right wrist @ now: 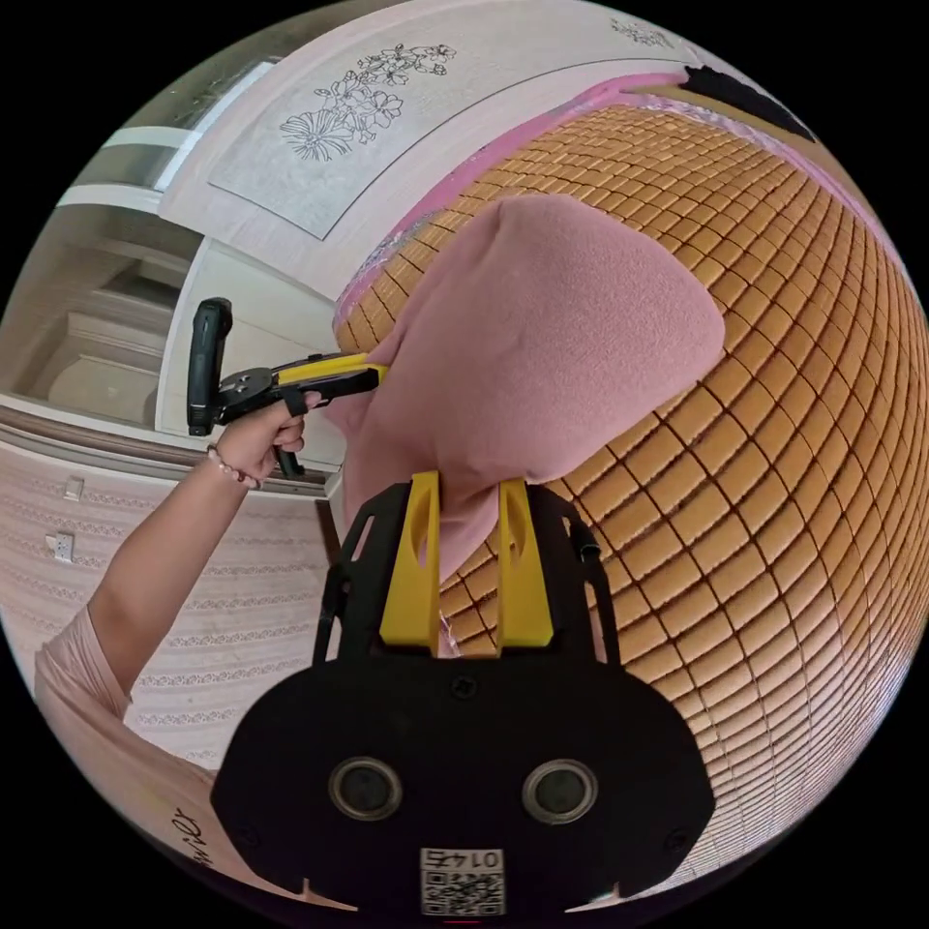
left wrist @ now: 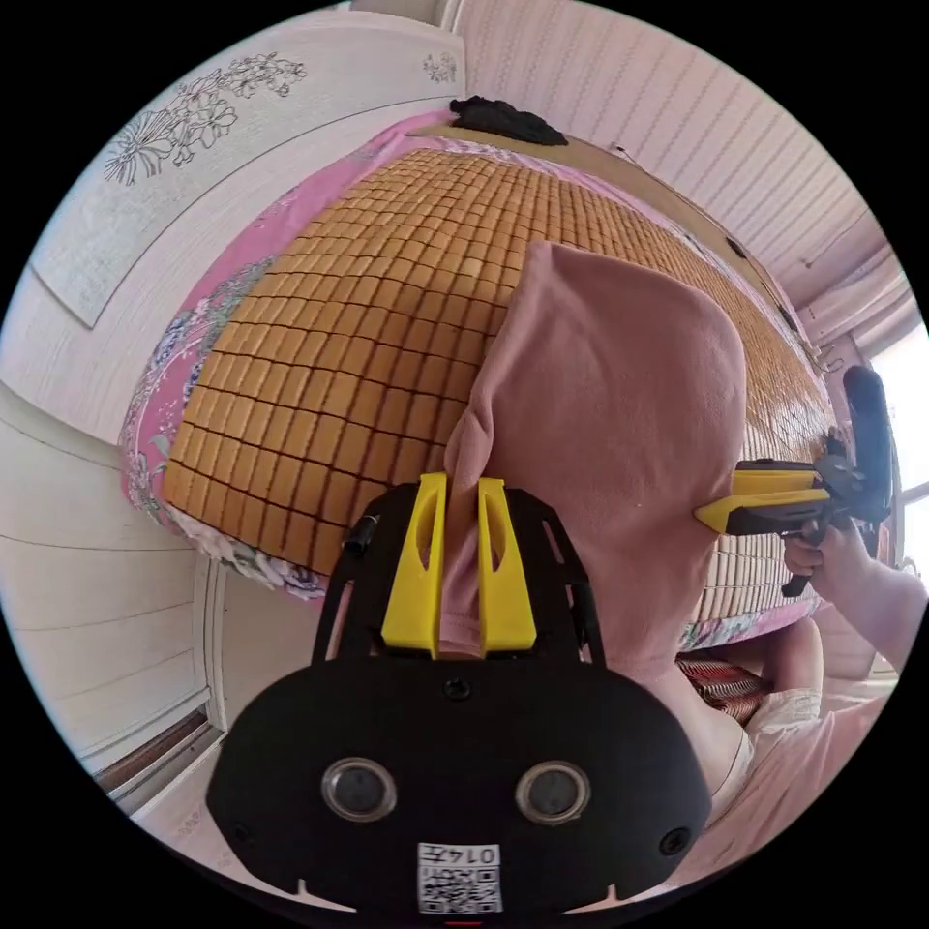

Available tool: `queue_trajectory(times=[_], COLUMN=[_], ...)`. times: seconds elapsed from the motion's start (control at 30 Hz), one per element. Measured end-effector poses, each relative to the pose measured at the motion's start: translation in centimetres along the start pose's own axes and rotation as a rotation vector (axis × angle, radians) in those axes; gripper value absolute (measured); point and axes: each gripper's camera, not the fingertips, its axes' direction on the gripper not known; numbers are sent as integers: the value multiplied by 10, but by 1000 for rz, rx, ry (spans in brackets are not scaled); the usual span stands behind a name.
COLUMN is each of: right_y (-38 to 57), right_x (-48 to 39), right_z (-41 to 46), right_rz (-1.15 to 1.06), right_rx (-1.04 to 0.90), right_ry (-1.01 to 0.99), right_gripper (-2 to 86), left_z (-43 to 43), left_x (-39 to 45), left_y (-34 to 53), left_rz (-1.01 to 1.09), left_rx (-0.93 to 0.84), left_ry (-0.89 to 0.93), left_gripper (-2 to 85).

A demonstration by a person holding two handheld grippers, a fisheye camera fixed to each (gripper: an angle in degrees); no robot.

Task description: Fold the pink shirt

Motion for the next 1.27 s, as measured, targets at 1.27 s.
queue_trajectory(times=[1.27], right_y=[583], right_x=[-29], right_z=[-162], right_rz=[895], right_rx=[197], right_ry=[523], right_gripper=[0], left_z=[-36], left_x=[41], left_y=[108], left_rz=[-39], left_rx=[-263], left_ry=[-402], left_gripper=[66])
